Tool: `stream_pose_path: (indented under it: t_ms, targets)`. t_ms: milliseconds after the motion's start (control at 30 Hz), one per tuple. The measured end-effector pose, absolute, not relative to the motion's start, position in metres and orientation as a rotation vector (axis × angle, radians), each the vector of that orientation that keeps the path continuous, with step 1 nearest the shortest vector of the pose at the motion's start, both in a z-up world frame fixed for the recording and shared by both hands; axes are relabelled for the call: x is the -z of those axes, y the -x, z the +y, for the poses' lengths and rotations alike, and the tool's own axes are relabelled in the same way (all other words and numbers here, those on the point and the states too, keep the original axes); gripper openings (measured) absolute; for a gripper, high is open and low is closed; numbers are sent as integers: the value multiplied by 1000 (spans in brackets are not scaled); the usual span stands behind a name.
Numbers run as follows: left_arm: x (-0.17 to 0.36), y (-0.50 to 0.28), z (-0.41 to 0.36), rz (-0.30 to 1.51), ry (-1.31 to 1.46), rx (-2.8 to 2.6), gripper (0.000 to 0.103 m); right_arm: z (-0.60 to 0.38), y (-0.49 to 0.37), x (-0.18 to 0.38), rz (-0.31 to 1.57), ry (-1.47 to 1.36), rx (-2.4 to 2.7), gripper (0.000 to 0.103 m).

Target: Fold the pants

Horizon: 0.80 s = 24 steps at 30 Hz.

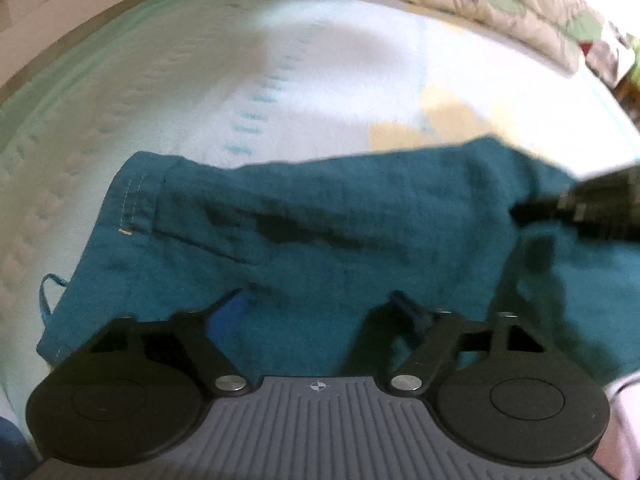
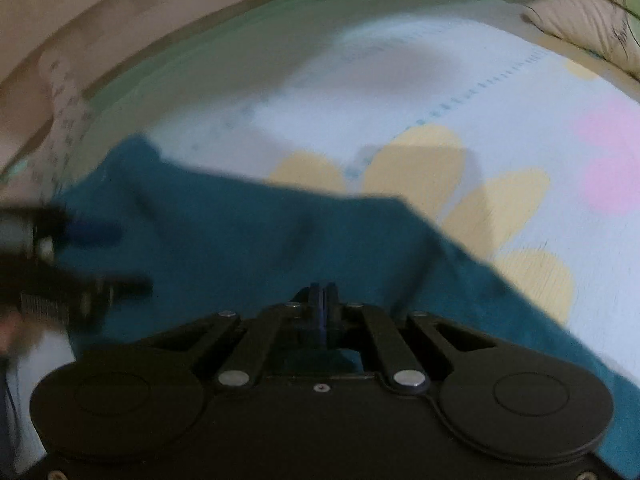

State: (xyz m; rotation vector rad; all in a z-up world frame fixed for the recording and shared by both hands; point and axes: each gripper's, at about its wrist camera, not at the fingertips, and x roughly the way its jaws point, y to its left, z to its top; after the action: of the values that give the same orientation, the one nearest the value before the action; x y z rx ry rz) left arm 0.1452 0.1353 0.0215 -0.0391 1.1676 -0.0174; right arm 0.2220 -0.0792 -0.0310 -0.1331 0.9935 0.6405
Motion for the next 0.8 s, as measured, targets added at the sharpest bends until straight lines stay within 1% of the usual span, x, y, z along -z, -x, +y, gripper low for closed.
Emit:
stream_pose_path:
  t_ms: [33,100,133,167,200,233,267,500,600,633,667,700,800]
  targets:
    - [-26,-148,137,1166,74,29,63,-81,-220,28,963,130,-621,5]
    - [-36,-156,138,1154,125,33,63,-89,-226,22,916,83,-578,12]
    - [-41,-160,136,1145,132,36,63,-94,-232,20,897,54,-551,17]
    - [-46,-165,132,1135,129,40,63,-99,-239,18,885,32,-531,34]
    - [-49,-171,129,1124,121,42,63,-102,-246,16,882,17,-516,46]
    - [-49,-173,126,1118,115,44,63,-104,-253,15,888,7,-509,63]
    - [-49,-177,123,1118,111,48,63,-106,-260,16,893,0,-509,68]
    - [-6,-183,105,1237,45,75,63,-100,-286,37,999,49,-613,67]
    - [-2,-172,94,1204,-60,99,63,-101,-292,43,1023,50,-644,63]
    - [-2,-170,92,1200,-82,102,63,-102,-293,42,1026,43,-659,50]
    - [-1,-169,92,1198,-87,102,63,-103,-292,42,1029,44,-663,24]
    - [-1,-168,93,1197,-80,100,63,-104,-291,40,1025,52,-659,13]
    - [-3,-171,98,1199,-41,93,63,-105,-274,29,977,58,-672,10]
